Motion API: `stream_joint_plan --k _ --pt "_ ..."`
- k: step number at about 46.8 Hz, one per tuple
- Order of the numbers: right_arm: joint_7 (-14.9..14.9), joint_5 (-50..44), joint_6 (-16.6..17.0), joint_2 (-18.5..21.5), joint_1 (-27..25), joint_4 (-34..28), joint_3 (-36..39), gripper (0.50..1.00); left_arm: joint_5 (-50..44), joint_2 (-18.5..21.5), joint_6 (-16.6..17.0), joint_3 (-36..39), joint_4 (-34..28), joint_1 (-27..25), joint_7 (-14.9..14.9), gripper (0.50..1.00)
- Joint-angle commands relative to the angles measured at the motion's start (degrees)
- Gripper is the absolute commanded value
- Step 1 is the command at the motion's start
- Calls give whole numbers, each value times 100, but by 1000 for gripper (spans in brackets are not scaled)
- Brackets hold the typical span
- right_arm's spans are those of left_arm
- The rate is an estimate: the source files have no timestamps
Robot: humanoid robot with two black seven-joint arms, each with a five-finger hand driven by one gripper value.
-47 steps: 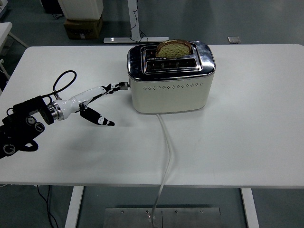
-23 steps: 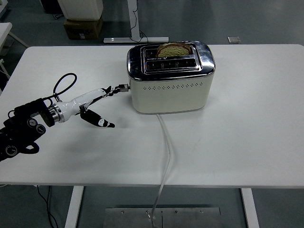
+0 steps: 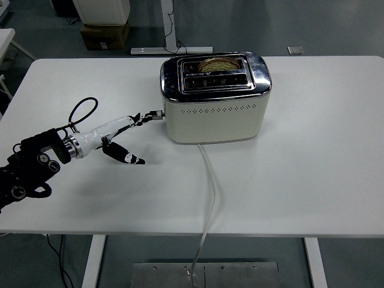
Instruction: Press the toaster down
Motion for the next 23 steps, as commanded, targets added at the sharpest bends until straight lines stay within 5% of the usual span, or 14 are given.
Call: stream_joint_plan --k 1,23 --pt "0 0 0 0 0 0 -1 1000 -14 0 1 5 0 26 1 1000" --pt "0 0 0 0 0 0 -1 1000 -49 -44 1 -4 158 79 -8 1000"
